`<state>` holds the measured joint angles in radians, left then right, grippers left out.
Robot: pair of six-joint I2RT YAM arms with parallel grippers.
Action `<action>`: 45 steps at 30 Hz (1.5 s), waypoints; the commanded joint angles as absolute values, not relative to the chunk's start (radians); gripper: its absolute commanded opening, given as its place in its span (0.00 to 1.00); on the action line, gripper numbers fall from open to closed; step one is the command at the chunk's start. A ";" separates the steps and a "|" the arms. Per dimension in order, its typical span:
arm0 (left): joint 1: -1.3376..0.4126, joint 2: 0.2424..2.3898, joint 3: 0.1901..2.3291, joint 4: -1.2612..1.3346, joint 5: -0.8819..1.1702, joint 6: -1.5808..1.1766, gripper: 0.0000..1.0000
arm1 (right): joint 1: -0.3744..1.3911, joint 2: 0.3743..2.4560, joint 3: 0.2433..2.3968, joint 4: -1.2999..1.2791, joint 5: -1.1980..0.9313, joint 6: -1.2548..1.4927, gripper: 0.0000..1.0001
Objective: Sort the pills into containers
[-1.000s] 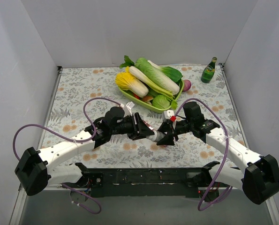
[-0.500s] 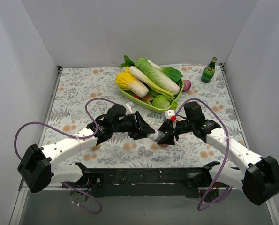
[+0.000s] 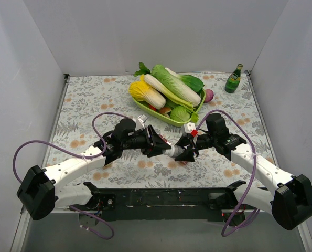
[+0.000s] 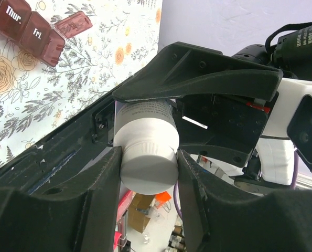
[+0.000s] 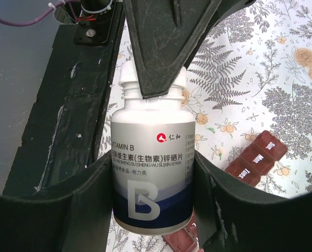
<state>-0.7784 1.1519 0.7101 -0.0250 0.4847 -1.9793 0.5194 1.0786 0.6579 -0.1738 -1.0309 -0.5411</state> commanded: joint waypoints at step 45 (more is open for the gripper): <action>-0.611 1.014 0.611 -0.258 0.351 -1.572 0.70 | 0.456 1.066 0.626 -0.163 -0.982 -0.506 0.01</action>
<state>-0.6167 1.0267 0.6468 -0.1883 0.4393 -1.6791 0.4644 1.0882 0.6376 -0.1833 -0.9676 -0.5159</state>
